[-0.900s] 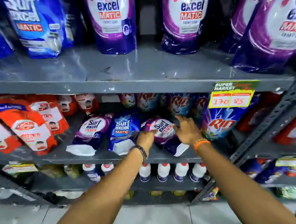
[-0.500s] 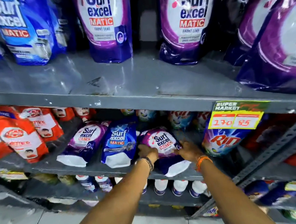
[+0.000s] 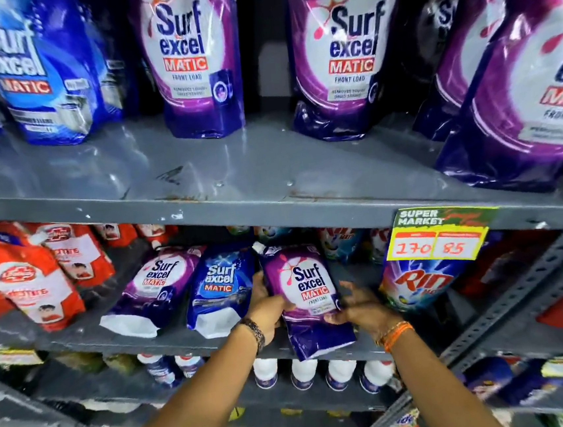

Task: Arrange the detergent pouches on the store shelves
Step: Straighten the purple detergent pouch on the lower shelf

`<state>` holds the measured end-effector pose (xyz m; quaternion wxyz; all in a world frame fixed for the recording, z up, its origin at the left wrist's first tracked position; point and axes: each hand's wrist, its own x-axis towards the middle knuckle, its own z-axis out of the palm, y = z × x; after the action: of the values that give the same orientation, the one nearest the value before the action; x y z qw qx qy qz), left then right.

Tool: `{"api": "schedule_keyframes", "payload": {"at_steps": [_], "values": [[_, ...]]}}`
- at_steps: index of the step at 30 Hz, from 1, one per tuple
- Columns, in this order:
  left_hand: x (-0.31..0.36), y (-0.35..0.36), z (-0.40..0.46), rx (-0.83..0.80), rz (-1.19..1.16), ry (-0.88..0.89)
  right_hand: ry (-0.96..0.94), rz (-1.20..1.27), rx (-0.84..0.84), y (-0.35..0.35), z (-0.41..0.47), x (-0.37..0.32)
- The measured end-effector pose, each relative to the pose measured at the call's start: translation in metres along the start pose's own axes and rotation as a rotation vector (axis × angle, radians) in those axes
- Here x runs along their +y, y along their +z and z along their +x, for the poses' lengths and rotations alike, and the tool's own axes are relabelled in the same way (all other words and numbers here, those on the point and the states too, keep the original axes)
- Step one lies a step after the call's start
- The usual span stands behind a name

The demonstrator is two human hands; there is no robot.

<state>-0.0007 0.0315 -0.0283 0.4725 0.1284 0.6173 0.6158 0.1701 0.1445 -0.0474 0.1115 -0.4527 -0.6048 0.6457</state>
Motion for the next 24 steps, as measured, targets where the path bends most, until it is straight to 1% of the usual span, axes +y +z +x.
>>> {"api": "schedule_keyframes", "payload": {"at_steps": [3, 7, 12, 14, 19, 21, 24], "values": [[0.011, -0.008, -0.004, -0.040, 0.050, 0.100, -0.079, -0.043, -0.044, 0.003, 0.000, -0.010], [0.032, -0.005, -0.009, -0.078, 0.241, 0.274, -0.235, -0.102, 0.024, 0.012, -0.004, -0.026], [0.055, 0.009, -0.002, -0.127, 0.433, 0.377, -0.379, -0.131, 0.260, 0.023, -0.005, -0.024], [0.054, 0.013, 0.008, -0.113, 0.526, 0.425, -0.420, -0.133, 0.364, 0.022, -0.002, -0.020], [0.056, 0.034, 0.019, -0.164, 0.678, 0.473, -0.449, -0.130, 0.550, 0.019, 0.010, -0.005], [0.053, 0.038, 0.025, -0.167, 0.752, 0.463, -0.443, -0.120, 0.619, 0.021, 0.014, 0.002], [0.052, 0.041, 0.027, -0.186, 0.849, 0.402, -0.424, -0.093, 0.678, 0.026, 0.017, 0.015]]}}
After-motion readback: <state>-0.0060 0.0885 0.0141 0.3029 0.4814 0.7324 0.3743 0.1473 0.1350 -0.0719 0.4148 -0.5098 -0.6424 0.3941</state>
